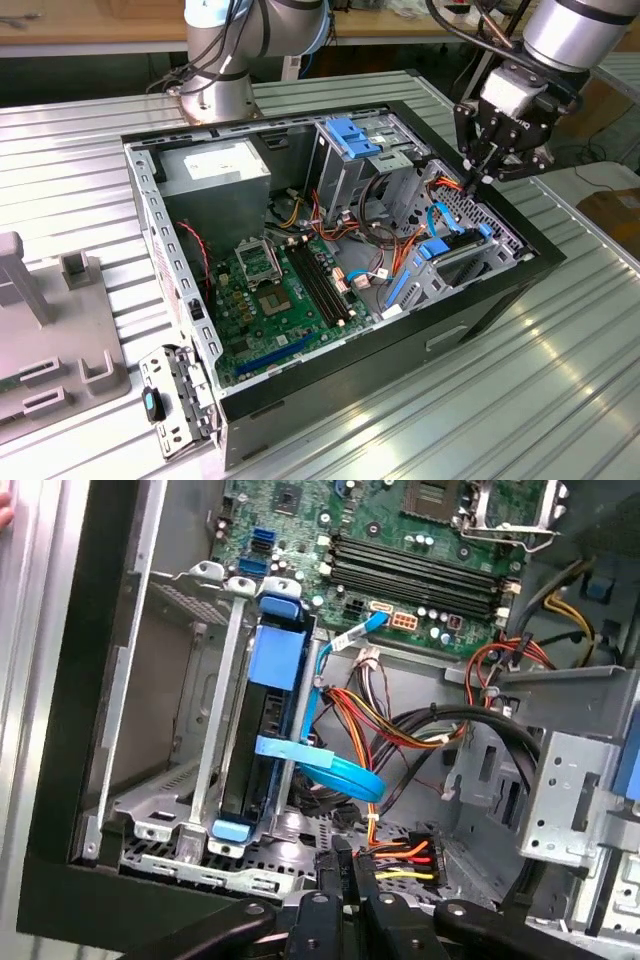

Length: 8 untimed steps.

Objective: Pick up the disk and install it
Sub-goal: 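Insert the first disk wire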

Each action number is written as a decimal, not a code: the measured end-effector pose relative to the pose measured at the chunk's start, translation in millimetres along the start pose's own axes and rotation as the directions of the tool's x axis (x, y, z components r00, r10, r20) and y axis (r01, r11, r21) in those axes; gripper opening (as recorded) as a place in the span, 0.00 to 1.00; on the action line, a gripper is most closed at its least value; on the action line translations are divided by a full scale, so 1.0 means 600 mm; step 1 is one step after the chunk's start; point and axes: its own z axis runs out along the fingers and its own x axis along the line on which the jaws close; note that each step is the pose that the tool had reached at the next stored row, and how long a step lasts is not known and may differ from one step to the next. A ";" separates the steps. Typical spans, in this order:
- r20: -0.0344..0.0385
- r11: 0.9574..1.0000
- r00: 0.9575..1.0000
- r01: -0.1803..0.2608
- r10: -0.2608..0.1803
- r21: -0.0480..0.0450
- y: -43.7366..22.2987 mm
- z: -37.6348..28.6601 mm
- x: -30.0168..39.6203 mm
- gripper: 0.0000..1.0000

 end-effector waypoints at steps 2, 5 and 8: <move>-0.003 0.998 0.998 -0.065 0.065 0.001 0.000 0.002 0.000 0.16; 0.009 0.997 0.997 -0.075 0.075 0.008 0.010 0.002 0.003 0.16; 0.044 0.997 0.996 -0.077 0.076 0.016 0.020 0.001 0.018 0.16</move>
